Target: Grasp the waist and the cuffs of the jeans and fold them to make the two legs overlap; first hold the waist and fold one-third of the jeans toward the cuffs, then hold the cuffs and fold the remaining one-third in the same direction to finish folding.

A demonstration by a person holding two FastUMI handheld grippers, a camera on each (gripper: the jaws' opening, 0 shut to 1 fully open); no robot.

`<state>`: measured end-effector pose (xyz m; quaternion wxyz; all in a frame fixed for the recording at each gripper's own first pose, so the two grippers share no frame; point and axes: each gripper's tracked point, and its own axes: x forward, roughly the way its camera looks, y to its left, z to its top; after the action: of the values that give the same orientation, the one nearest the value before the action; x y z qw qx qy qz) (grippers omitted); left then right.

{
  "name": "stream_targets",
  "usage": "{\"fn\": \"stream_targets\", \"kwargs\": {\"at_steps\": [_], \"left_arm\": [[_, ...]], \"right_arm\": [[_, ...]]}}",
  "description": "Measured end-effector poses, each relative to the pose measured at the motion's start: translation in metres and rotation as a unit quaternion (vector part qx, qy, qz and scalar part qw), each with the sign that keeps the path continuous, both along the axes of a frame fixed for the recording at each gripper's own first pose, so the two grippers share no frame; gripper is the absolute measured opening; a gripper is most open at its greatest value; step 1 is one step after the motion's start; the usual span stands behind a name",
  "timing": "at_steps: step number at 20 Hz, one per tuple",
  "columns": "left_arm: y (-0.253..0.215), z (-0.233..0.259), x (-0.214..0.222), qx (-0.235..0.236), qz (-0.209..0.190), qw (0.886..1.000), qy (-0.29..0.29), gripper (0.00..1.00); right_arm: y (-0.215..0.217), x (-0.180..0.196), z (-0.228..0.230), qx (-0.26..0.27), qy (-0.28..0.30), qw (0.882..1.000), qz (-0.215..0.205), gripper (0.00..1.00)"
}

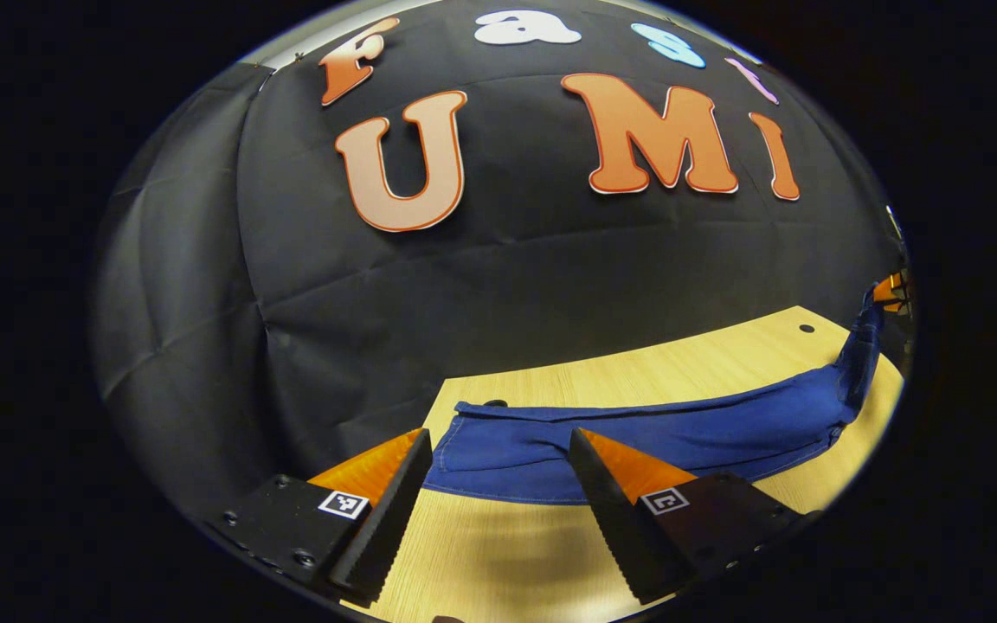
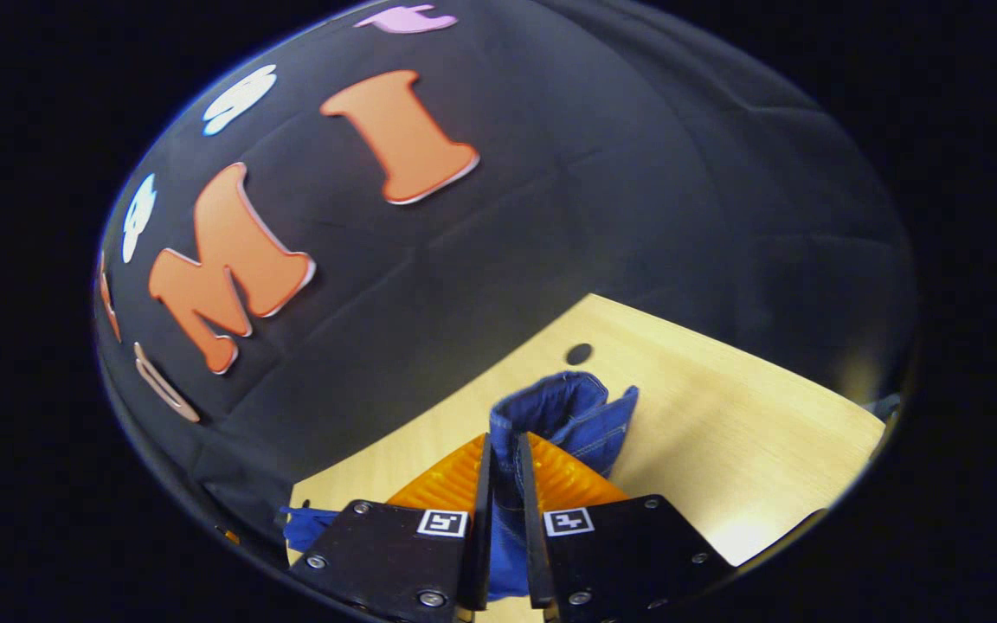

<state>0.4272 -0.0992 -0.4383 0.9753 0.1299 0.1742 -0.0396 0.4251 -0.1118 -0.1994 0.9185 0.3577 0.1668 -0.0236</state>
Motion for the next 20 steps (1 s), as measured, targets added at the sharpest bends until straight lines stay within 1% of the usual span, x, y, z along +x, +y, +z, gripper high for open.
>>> {"fn": "stream_targets", "kwargs": {"at_steps": [1,2,3,4,5,6,7,8,9,10,13,15,16,17,18,19,20], "left_arm": [[0.003,-0.002,0.003,-0.005,-0.004,1.000,0.003,1.00],[0.007,-0.002,0.006,-0.008,-0.007,1.000,0.006,1.00],[0.010,-0.005,0.008,-0.010,-0.010,1.000,0.010,0.98],[0.010,-0.006,0.011,-0.009,-0.016,1.000,0.012,1.00],[0.011,-0.006,0.014,-0.006,-0.019,1.000,0.010,0.98],[0.012,-0.006,0.019,0.000,-0.019,1.000,0.014,0.98],[0.013,-0.006,0.022,0.002,-0.020,1.000,0.013,0.98],[0.011,-0.004,0.026,-0.001,-0.021,1.000,0.015,0.98],[0.005,-0.002,0.030,-0.007,-0.026,1.000,0.012,0.98],[-0.001,0.000,0.034,-0.013,-0.031,0.999,0.010,0.98],[-0.027,-0.005,0.043,-0.028,-0.048,0.998,0.010,0.98],[-0.051,-0.006,0.047,-0.038,-0.059,0.997,0.010,0.98],[-0.063,-0.004,0.049,-0.040,-0.064,0.997,0.007,1.00],[-0.073,-0.004,0.050,-0.041,-0.069,0.997,0.006,0.98],[-0.082,-0.001,0.052,-0.038,-0.070,0.997,0.005,0.98],[-0.091,0.003,0.052,-0.037,-0.072,0.997,0.003,1.00],[-0.100,0.007,0.050,-0.037,-0.076,0.996,0.000,0.98]], "right_arm": [[-0.001,-0.001,-0.003,-0.004,-0.008,1.000,0.006,0.18],[-0.005,-0.007,-0.012,-0.029,-0.006,0.999,0.022,0.16],[-0.021,-0.017,-0.029,-0.056,0.003,0.998,0.021,0.14],[-0.037,-0.028,-0.044,-0.056,-0.001,0.998,0.016,0.14],[-0.053,-0.028,-0.060,-0.057,-0.001,0.998,-0.013,0.14],[-0.059,-0.037,-0.072,-0.050,0.012,0.999,-0.011,0.13],[-0.058,-0.038,-0.086,-0.044,0.023,0.999,0.008,0.12],[-0.050,-0.022,-0.081,-0.043,0.018,0.999,0.007,0.12],[-0.056,-0.018,-0.080,-0.053,0.014,0.998,-0.007,0.12],[-0.056,-0.022,-0.069,-0.059,0.011,0.998,-0.015,0.12],[-0.067,-0.036,-0.060,-0.045,0.013,0.999,-0.020,0.12],[-0.077,-0.045,-0.067,-0.061,0.019,0.998,-0.020,0.12],[-0.082,-0.050,-0.070,-0.073,0.021,0.997,-0.022,0.12],[-0.087,-0.052,-0.071,-0.082,0.027,0.996,-0.028,0.12],[-0.098,-0.059,-0.079,-0.085,0.036,0.995,-0.034,0.12],[-0.108,-0.064,-0.087,-0.078,0.045,0.995,-0.037,0.12],[-0.118,-0.071,-0.102,-0.069,0.065,0.995,-0.041,0.12]]}}
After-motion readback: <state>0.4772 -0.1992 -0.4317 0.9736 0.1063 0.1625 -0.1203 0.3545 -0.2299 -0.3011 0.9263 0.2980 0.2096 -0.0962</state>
